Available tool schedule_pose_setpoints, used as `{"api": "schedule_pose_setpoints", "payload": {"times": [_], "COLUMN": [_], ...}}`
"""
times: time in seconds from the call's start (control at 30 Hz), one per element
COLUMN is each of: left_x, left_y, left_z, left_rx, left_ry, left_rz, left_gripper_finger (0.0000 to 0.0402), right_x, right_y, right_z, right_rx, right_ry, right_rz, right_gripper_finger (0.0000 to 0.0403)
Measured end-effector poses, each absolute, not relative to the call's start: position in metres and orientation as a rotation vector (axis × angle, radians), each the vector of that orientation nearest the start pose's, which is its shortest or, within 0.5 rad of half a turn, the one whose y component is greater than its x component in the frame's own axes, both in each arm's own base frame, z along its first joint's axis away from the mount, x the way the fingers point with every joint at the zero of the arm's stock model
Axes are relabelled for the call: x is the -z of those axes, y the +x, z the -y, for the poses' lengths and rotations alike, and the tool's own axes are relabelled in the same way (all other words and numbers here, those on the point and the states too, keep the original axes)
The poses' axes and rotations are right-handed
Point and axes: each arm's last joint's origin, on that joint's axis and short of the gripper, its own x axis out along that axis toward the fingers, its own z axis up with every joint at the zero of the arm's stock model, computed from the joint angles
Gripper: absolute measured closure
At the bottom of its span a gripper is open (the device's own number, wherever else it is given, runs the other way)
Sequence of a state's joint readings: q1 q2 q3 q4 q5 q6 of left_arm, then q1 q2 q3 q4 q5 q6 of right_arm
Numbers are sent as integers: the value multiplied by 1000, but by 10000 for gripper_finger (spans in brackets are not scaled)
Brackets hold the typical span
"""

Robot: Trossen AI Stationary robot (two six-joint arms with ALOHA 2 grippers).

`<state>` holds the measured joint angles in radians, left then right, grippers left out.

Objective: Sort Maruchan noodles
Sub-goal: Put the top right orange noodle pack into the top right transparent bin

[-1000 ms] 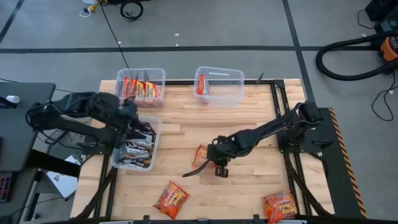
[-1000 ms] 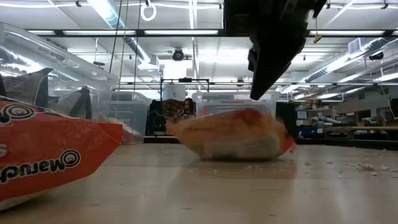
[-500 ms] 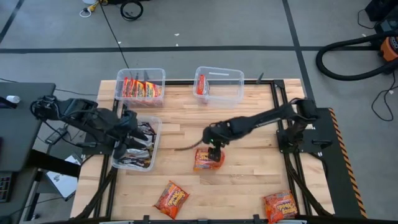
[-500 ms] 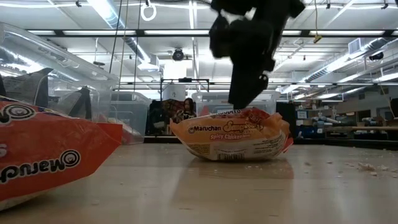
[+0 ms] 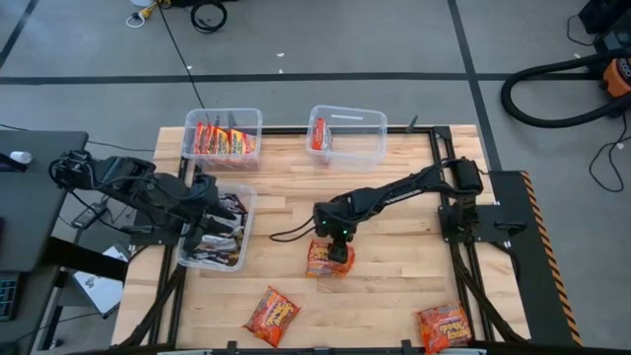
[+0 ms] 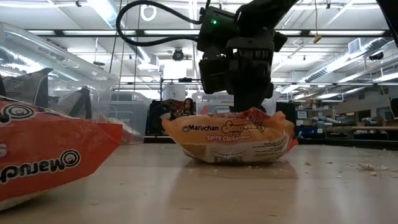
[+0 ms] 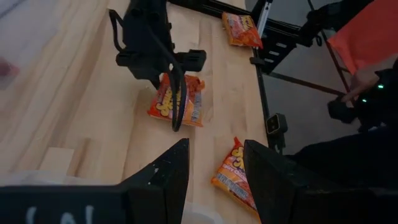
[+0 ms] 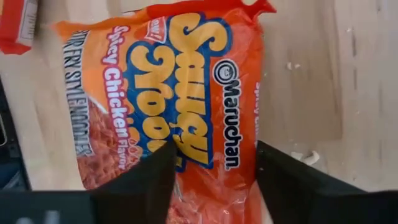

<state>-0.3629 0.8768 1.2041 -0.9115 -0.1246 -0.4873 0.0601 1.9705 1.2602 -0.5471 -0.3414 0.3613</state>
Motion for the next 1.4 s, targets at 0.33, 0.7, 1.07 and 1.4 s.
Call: {"api": "schedule_pose_setpoints", "payload": {"times": [0.33, 0.7, 1.07, 1.4], "left_x": [-389, -394, -484, -481], "left_y": [137, 140, 101, 100], "left_z": [44, 19, -6, -5], "left_rx": [-31, -275, -342, -285], "left_ry": [-296, -283, -106, -137], "left_rz": [-567, -502, -153, -180], "left_gripper_finger": [246, 246, 246, 246], "right_x": [-164, -254, -328, -347], "right_y": [373, 348, 317, 308], "right_z": [-23, 25, 64, 78], "right_rx": [-75, 256, 351, 453], "right_ry": [357, 528, 606, 667], "right_rz": [-1210, -864, -459, -286], "right_gripper_finger": [388, 390, 390, 390]}}
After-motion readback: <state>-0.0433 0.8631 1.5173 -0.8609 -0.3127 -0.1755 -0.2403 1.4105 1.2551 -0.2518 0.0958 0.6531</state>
